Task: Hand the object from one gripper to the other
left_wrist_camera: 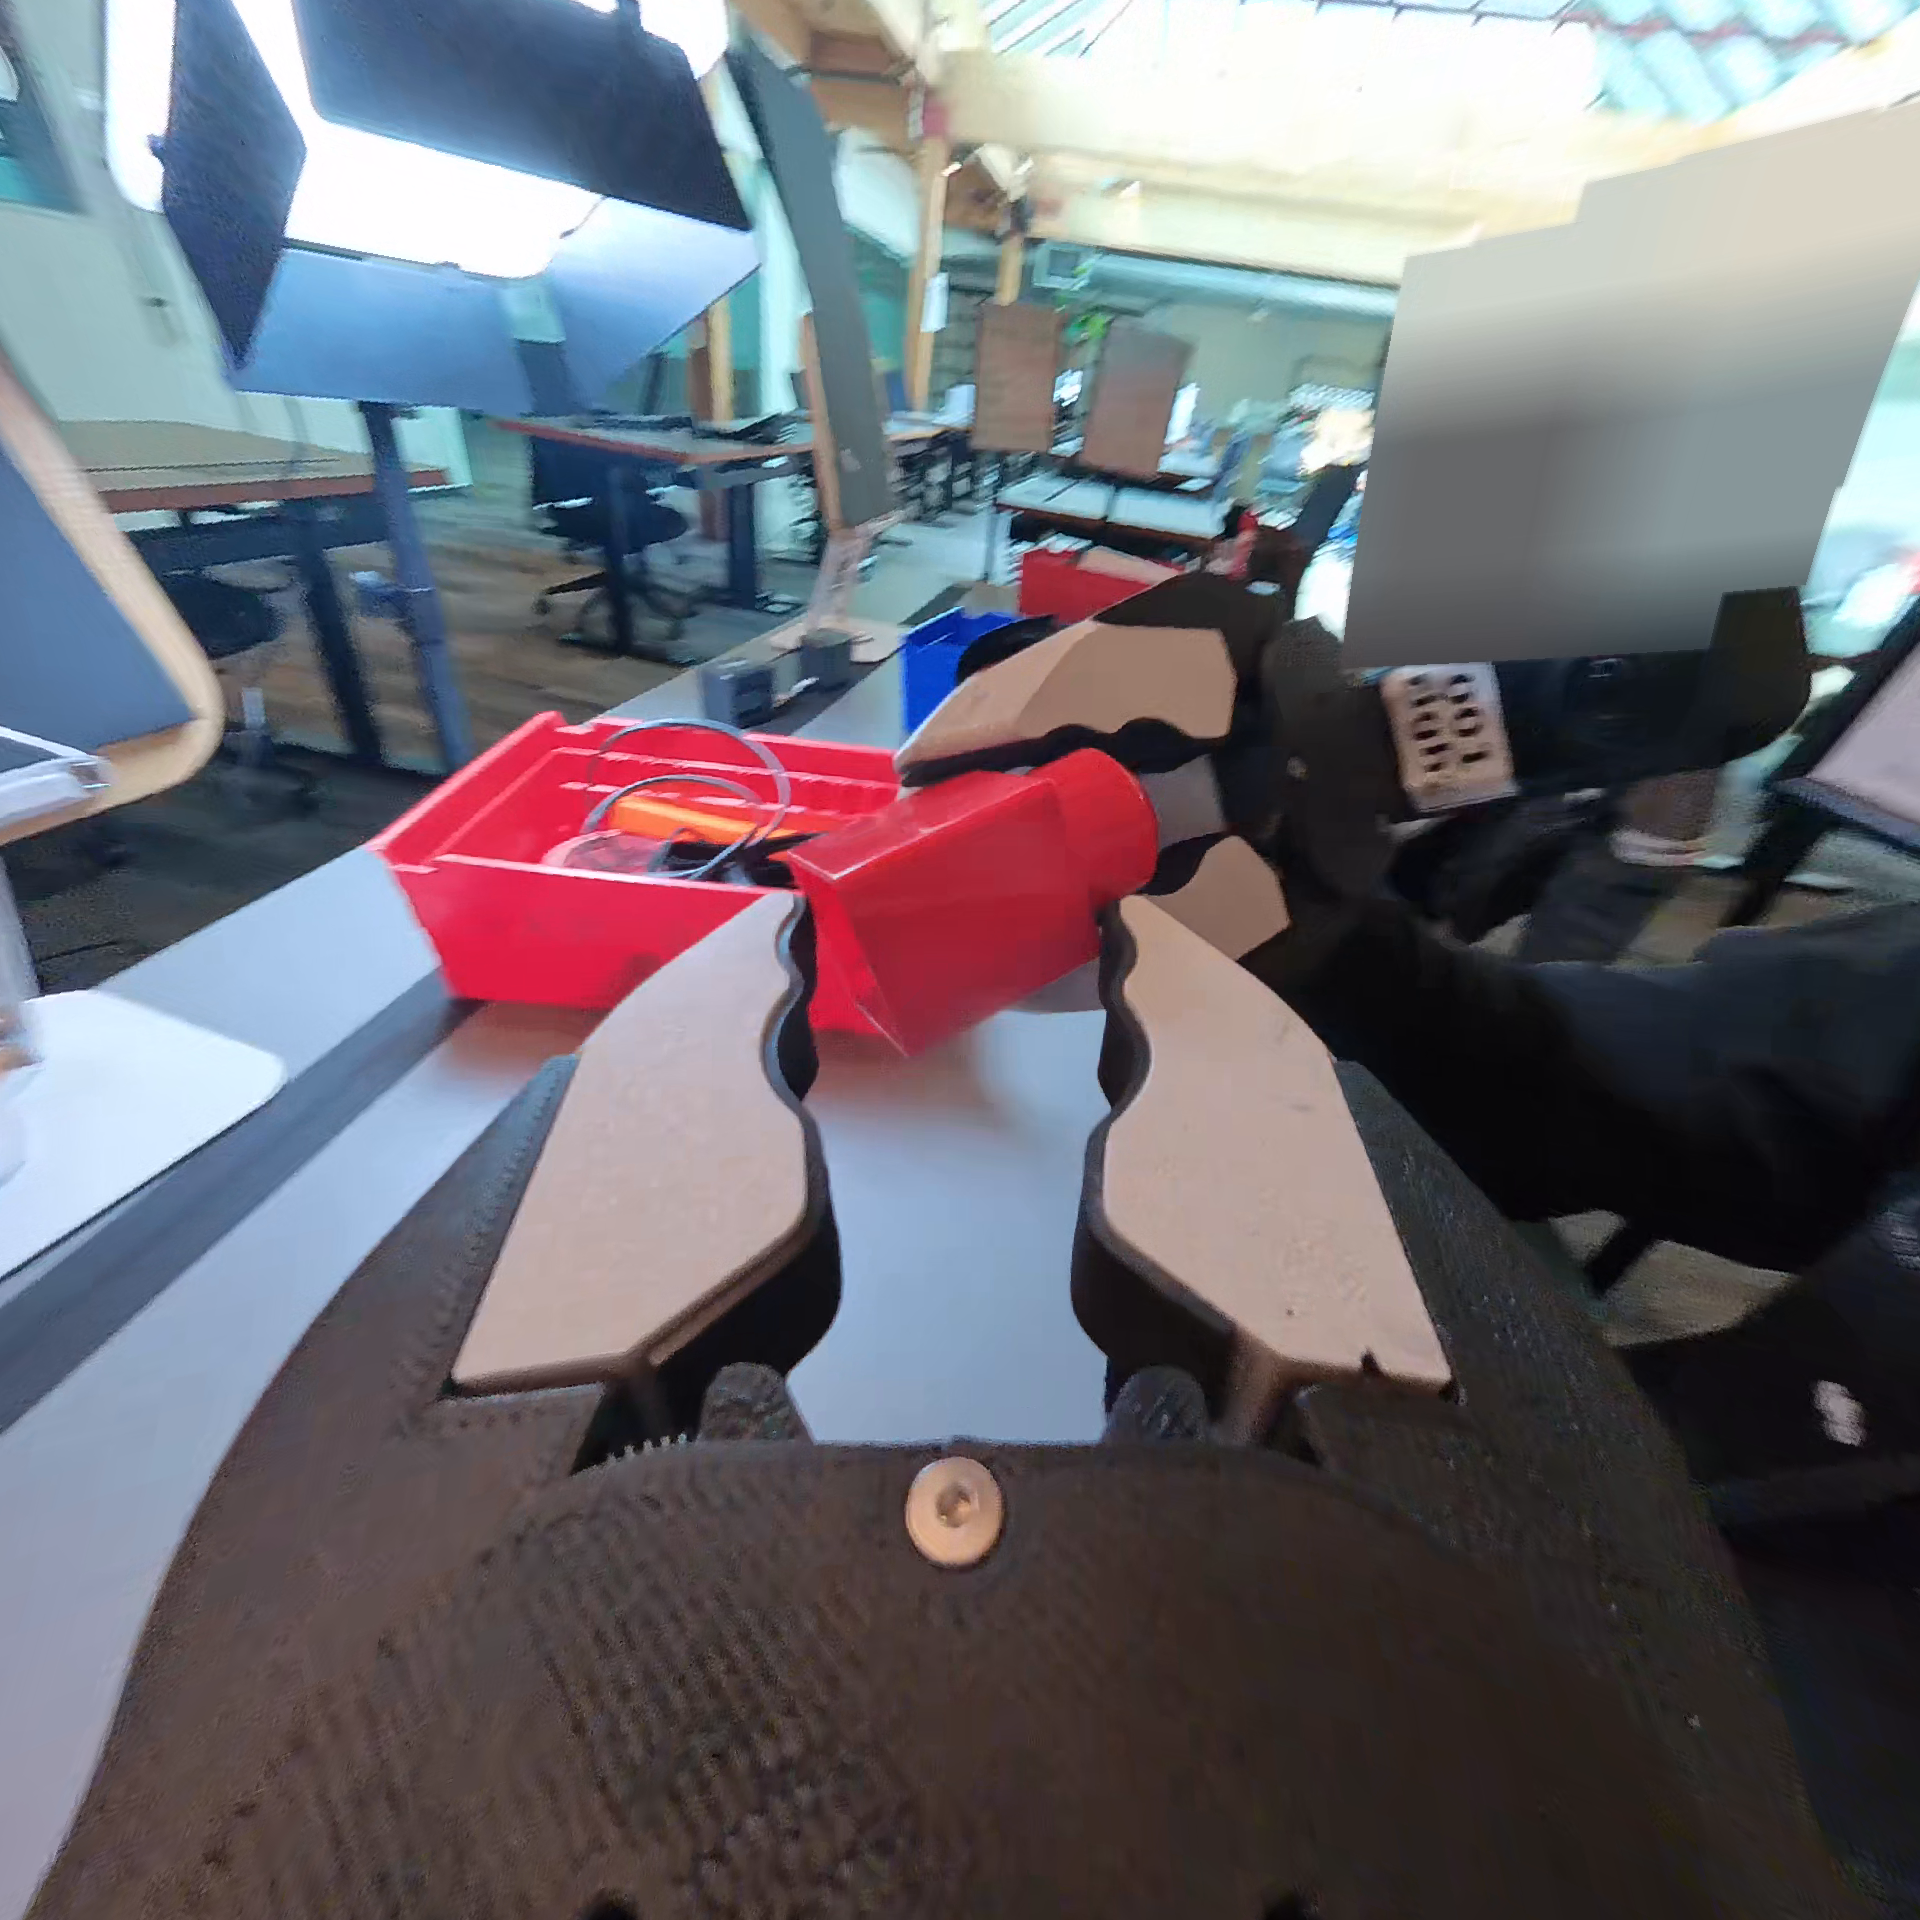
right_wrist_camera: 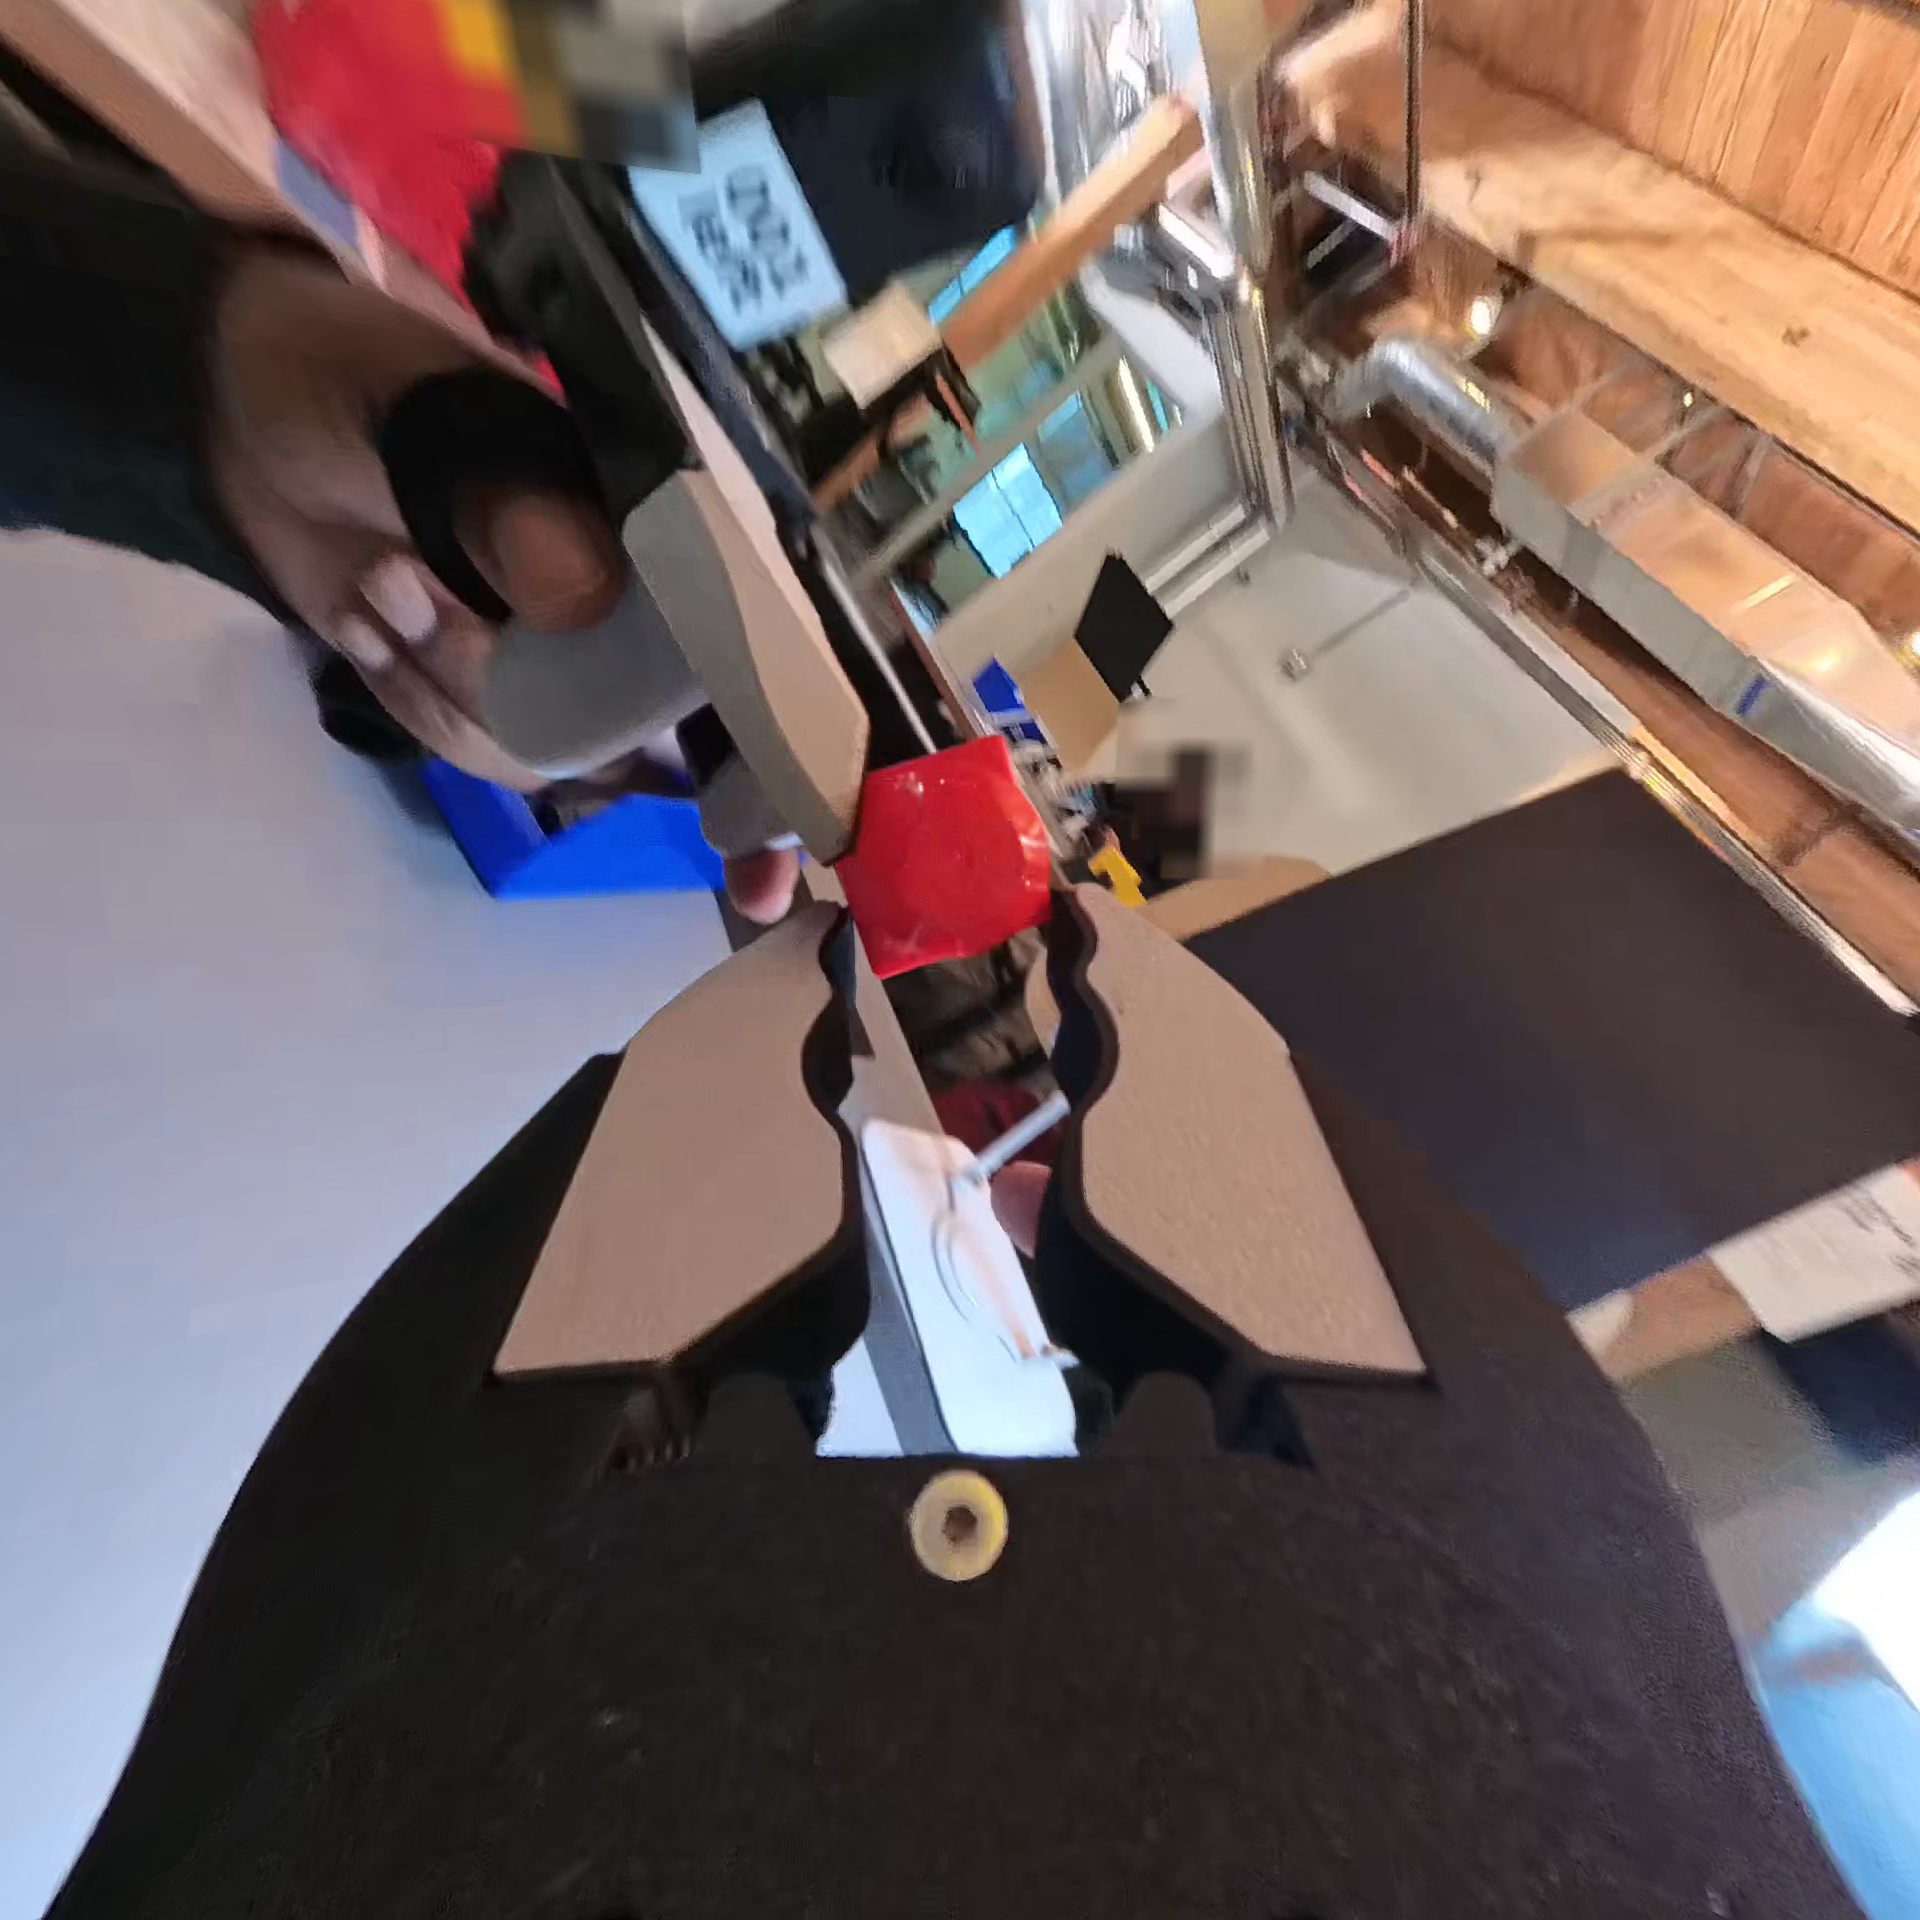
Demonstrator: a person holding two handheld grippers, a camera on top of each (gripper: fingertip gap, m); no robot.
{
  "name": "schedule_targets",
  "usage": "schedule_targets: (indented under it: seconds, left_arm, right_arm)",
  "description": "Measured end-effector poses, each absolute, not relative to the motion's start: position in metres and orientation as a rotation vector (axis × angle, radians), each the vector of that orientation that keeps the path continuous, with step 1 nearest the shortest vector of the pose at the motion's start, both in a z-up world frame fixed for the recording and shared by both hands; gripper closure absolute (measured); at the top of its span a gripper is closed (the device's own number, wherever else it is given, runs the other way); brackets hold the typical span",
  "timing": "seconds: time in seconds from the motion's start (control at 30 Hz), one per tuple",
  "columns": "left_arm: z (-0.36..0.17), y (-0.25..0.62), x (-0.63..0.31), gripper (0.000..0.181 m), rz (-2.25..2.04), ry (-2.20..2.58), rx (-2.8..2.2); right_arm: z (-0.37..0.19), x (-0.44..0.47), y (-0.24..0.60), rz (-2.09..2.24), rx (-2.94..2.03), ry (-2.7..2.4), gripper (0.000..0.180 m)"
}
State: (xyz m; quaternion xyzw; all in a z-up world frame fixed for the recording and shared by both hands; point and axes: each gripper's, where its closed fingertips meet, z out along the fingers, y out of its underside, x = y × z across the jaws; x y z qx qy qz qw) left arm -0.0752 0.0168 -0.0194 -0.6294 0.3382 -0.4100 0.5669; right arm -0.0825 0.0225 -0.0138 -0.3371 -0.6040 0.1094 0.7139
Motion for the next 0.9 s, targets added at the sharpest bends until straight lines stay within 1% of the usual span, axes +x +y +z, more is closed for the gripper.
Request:
schedule_targets:
  seconds: [0.03, 0.1, 0.17, 0.2, 0.23, 0.33, 0.4, 0.53, 0.73, 0.83, 0.9]
  left_arm:
    - [-0.018, 0.013, -0.074, 0.128, -1.025, 0.804, -1.461]
    - [-0.017, 0.007, -0.072, 0.129, -1.134, 0.827, -1.435]
    - [-0.020, 0.003, -0.069, 0.129, -1.213, 0.846, -1.427]
    - [-0.021, 0.001, -0.067, 0.128, -1.244, 0.859, -1.420]
    - [-0.023, 0.000, -0.065, 0.129, -1.261, 0.865, -1.417]
    - [-0.024, 0.001, -0.063, 0.129, -1.265, 0.857, -1.427]
    - [-0.022, 0.006, -0.066, 0.132, -1.198, 0.828, -1.439]
    - [-0.020, 0.016, -0.077, 0.125, -0.965, 0.800, -1.501]
    - [-0.020, 0.029, -0.074, 0.121, -0.612, 0.764, -1.511]
    - [-0.023, 0.035, -0.074, 0.125, -0.490, 0.740, -1.512]
    - [-0.021, 0.035, -0.074, 0.133, -0.422, 0.751, -1.480]
  right_arm:
    - [-0.012, -0.082, 0.018, 0.308, -0.729, -1.337, 0.143]
    - [-0.012, -0.080, 0.014, 0.415, -0.717, -1.347, 0.137]
    - [-0.018, -0.081, 0.012, 0.456, -0.714, -1.376, 0.132]
    - [-0.020, -0.082, 0.010, 0.467, -0.706, -1.387, 0.134]
    - [-0.021, -0.083, 0.008, 0.472, -0.699, -1.388, 0.141]
    - [-0.022, -0.081, 0.010, 0.490, -0.725, -1.404, 0.143]
    - [-0.020, -0.078, 0.017, 0.464, -0.745, -1.383, 0.143]
    - [-0.021, -0.076, 0.036, 0.328, -0.815, -1.350, 0.143]
    - [-0.040, -0.086, 0.050, 0.160, -0.885, -1.377, 0.143]
    - [-0.039, -0.088, 0.050, 0.133, -0.896, -1.367, 0.143]
    - [-0.037, -0.086, 0.051, 0.125, -0.905, -1.358, 0.143]
